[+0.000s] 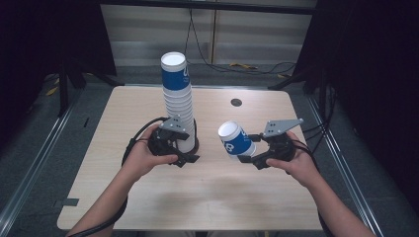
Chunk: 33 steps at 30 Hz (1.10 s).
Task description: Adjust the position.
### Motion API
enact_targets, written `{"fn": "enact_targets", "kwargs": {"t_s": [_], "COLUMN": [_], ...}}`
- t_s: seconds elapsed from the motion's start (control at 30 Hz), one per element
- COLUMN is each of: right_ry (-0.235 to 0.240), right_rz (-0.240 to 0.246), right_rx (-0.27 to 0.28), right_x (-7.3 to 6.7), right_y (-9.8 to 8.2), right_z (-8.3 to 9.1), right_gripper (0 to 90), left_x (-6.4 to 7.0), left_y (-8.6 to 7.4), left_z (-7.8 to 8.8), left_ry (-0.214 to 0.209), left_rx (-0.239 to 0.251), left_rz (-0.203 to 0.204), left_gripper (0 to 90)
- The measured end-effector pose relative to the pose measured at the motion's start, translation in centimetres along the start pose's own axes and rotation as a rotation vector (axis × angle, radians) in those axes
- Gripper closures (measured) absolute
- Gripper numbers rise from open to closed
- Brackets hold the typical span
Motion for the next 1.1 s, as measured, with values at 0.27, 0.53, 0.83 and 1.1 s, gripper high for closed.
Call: {"fn": "enact_targets", "kwargs": {"t_s": [0.27,0.53,0.83,1.1], "right_ry": [0.022,0.041,0.057,0.079], "right_rz": [0.032,0.049,0.068,0.092], "right_rx": [-0.051,-0.07,-0.111,-0.142], "right_x": [-0.4,-0.5,-0.8,-1.0], "right_y": [-0.3,-0.2,-0.5,-0.4], "right_z": [-0.5,-0.8,-1.0,-1.3], "right_gripper": [22.9,22.9,22.7,22.7], "left_x": [0.0,0.0,0.1,0.2], "left_y": [-0.2,-0.1,-0.1,-0.1], "left_z": [-0.2,-0.1,-0.3,-0.5], "left_ry": [-0.005,-0.003,-0.018,-0.028], "left_rx": [-0.008,-0.016,-0.022,-0.017], "left_rz": [0.002,-0.001,-0.008,-0.009], "left_gripper": [16.6,16.6,16.6,16.6]}}
Point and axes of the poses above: each handheld gripper's, and its own axes: z roughly backward along the jaws, y roughly out of its top, x roughly to its right, the point moved 2 cm from there along -z, roughly forward along the jaws, and after that the axes turned 14 degrees about z, right-handed, at the moved point
